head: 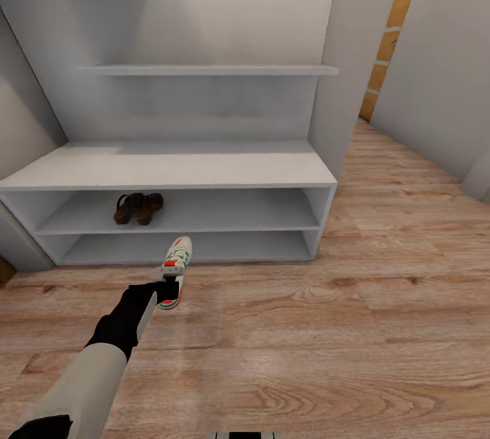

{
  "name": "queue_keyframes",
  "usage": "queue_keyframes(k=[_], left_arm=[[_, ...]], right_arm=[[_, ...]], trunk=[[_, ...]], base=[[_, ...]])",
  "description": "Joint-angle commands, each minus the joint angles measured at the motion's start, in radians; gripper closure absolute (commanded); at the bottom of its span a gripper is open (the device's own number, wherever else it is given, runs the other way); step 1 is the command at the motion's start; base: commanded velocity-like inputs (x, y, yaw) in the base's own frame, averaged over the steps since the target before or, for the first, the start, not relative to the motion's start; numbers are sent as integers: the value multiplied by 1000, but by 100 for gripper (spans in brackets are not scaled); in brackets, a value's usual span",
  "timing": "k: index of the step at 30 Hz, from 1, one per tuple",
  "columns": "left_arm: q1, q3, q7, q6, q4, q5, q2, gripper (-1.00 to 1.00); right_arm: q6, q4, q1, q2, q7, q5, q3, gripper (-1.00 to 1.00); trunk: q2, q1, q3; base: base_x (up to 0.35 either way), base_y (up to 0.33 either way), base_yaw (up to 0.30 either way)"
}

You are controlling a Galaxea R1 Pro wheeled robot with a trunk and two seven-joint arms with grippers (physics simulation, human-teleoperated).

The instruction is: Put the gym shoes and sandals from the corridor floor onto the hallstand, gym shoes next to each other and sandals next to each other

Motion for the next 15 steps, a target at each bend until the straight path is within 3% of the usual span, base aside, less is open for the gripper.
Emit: queue_keyframes(k=[1, 15], left_arm=[[0, 5, -7, 4, -3, -10, -2, 100], [4, 5, 51, -11, 4, -12, -30, 100]], right_arm=[[-3, 1, -1, 0, -2, 5, -2, 100], [-4, 7, -1, 1, -3, 49, -2, 100]], trunk=[[0, 0, -1], [0, 0, -2]], base=[[0, 0, 17], [11, -2, 2]])
